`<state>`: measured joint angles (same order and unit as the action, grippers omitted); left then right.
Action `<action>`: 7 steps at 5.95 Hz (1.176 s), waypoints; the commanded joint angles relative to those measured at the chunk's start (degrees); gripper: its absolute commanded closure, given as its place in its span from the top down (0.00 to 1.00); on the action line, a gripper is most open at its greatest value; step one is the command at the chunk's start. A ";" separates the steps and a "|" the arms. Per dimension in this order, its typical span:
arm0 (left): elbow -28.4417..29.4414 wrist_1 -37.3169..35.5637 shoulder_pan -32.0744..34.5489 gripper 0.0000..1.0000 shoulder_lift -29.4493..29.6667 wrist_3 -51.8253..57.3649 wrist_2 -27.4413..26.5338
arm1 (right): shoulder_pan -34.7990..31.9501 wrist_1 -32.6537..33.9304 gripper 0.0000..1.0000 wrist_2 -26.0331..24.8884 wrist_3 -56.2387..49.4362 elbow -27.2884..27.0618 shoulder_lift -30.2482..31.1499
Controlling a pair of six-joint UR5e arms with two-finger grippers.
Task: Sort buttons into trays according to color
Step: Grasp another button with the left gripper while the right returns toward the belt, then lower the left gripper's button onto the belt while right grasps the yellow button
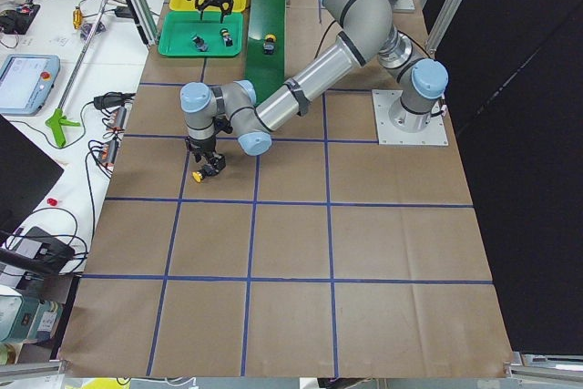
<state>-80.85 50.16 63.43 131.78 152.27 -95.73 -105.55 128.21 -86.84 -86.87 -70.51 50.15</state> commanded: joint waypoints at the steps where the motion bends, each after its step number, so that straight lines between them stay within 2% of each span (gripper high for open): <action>1: 0.26 -0.15 -0.06 0.33 0.67 0.22 0.19 | 0.78 -18.41 1.00 -3.24 0.21 -1.29 8.51; 2: 0.17 0.20 -0.06 0.06 -0.20 -0.30 0.10 | 1.40 -25.13 1.00 -3.25 0.13 -4.17 13.60; 4: -1.49 4.30 1.16 0.04 -4.48 -7.10 -0.07 | 3.06 -25.21 1.00 -3.16 0.65 -20.80 26.85; 5: -2.98 12.86 1.52 0.04 -8.86 -15.08 0.19 | 3.33 -24.50 1.00 -2.46 0.83 -26.64 31.97; 6: -5.17 18.25 3.43 0.05 -13.95 -21.42 0.19 | 3.16 -22.58 1.00 -2.20 3.79 -27.30 32.29; 7: -9.02 19.96 5.80 0.05 -18.09 -30.97 0.37 | 3.07 -15.95 1.00 -2.11 5.82 -27.49 29.50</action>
<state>-86.65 67.13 67.15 118.00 129.82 -95.50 -102.42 107.26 -89.12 -83.11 -97.16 81.01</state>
